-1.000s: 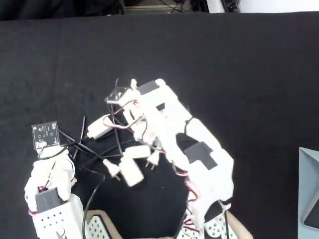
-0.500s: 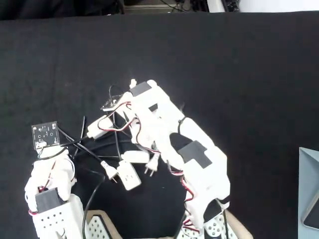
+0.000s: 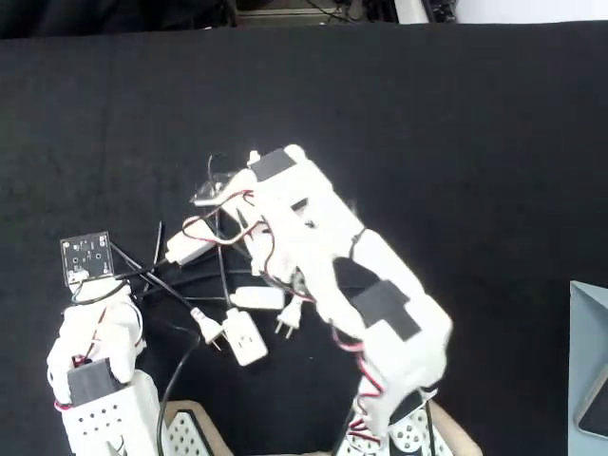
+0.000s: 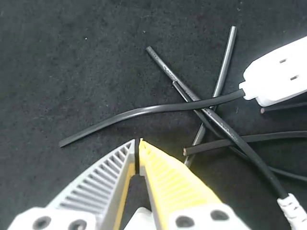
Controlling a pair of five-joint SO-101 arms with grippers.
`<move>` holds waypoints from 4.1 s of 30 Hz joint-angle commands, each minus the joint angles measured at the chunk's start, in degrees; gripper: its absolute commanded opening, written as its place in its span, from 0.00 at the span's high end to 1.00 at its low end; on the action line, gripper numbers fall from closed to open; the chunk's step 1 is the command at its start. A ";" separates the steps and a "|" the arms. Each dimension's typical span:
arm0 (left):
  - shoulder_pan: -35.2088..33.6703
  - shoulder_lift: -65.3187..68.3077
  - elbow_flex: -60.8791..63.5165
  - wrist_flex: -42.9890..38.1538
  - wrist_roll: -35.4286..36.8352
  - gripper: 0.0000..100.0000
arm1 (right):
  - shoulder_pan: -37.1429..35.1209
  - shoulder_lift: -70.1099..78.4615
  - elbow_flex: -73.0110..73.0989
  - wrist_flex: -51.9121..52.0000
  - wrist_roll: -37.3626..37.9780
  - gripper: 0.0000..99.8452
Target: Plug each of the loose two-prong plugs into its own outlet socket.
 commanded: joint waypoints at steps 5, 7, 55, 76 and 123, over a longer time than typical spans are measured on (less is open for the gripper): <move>-0.48 -0.26 1.01 -0.09 -0.35 0.97 | 10.02 -18.95 1.01 4.57 -1.05 0.99; -0.48 -0.26 1.01 -0.09 -0.35 0.97 | 14.59 -21.58 4.35 4.22 -0.88 0.99; -0.48 -0.26 0.84 -0.18 -0.35 0.97 | 34.20 -11.74 23.87 -7.82 9.23 0.99; 14.46 -0.26 -25.27 -11.69 3.52 0.97 | 9.41 -60.70 32.84 -5.45 -16.79 0.99; 62.46 -0.26 -26.95 -10.37 1.23 0.97 | -16.44 -101.93 67.65 -39.12 -27.08 0.99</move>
